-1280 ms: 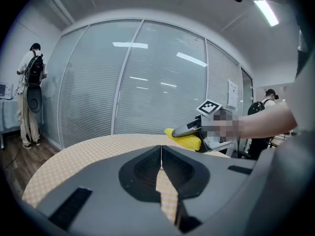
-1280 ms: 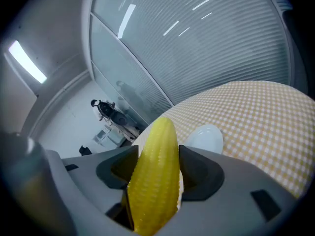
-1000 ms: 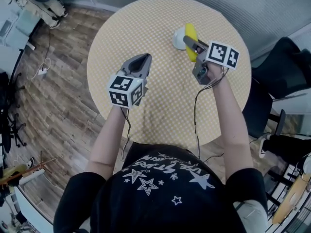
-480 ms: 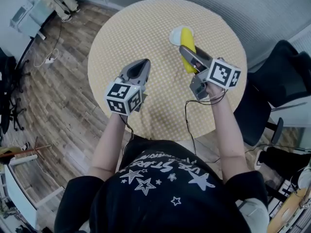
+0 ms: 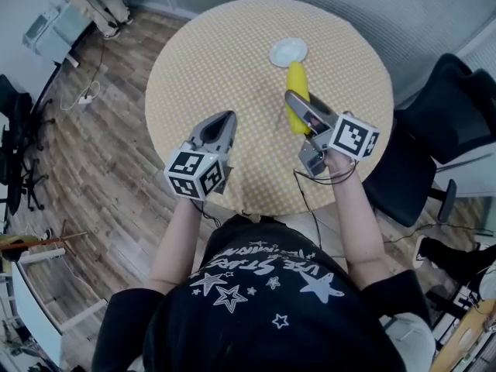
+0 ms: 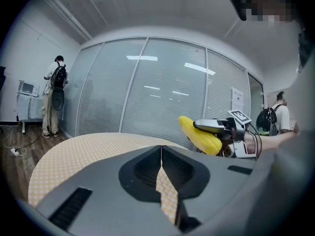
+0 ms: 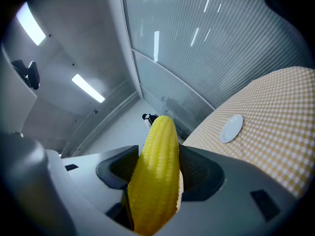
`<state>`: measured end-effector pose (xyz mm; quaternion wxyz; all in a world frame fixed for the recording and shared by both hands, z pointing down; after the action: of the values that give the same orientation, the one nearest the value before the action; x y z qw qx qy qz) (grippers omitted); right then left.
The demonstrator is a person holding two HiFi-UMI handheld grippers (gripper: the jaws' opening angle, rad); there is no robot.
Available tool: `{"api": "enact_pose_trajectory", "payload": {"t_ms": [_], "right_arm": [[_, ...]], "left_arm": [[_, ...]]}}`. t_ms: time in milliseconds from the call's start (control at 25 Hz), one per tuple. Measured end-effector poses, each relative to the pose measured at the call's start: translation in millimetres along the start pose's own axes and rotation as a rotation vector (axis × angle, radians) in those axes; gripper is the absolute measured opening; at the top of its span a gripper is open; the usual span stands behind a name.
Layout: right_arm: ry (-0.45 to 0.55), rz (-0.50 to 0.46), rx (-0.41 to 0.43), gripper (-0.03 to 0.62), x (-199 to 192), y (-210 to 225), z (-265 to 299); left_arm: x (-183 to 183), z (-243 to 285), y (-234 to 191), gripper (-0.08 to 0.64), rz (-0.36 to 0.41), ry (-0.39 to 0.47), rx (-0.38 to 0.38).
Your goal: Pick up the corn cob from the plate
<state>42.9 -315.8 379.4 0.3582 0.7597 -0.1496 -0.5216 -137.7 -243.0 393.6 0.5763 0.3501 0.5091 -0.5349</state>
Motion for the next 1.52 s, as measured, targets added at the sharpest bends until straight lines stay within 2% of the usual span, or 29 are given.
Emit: {"api": "enact_pose_trajectory", "payload": {"t_ms": [160,720,920,1080,1280,1520], "right_arm": [[0.057,0.030,0.010,0.265,-9.3,-17.7,-5.4],[0.124,0.052,-0.086,0.265,-70.3,-84.0,-45.2],[0.149,0.039,-0.095,0.265,-85.6,-99.6,-60.0],[0.161,0.044,-0.096,0.265,-89.7,-108.5,-73.9],[0.169,0.025,-0.051,0.265,-81.8,-115.0,-82.9],[0.108,0.000,-0.017,0.265,-82.2,-124.3,-102.7]], "left_arm": [[-6.0,-14.9,-5.0,0.011,-0.015,-0.011,-0.014],[-23.8,-85.1,1.8,0.011,-0.034,0.003,-0.103],[-32.4,-105.5,16.3,0.011,0.005,0.006,-0.160],[-34.7,-116.2,29.3,0.011,0.007,0.007,-0.165],[-33.4,-124.5,41.9,0.011,0.019,0.018,-0.142],[-34.7,-138.1,69.7,0.011,0.003,0.032,-0.098]]}}
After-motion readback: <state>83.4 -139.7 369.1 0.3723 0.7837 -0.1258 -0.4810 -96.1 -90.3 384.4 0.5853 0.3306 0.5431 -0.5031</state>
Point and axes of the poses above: the fingertips, and each gripper's own axes: z forward along the fingers, y to its right, x out of its top, the point moved 4 cm from there along -z, backward along the fingers, and after that the axes turned 15 degrees about x, right-handed, at the moved point
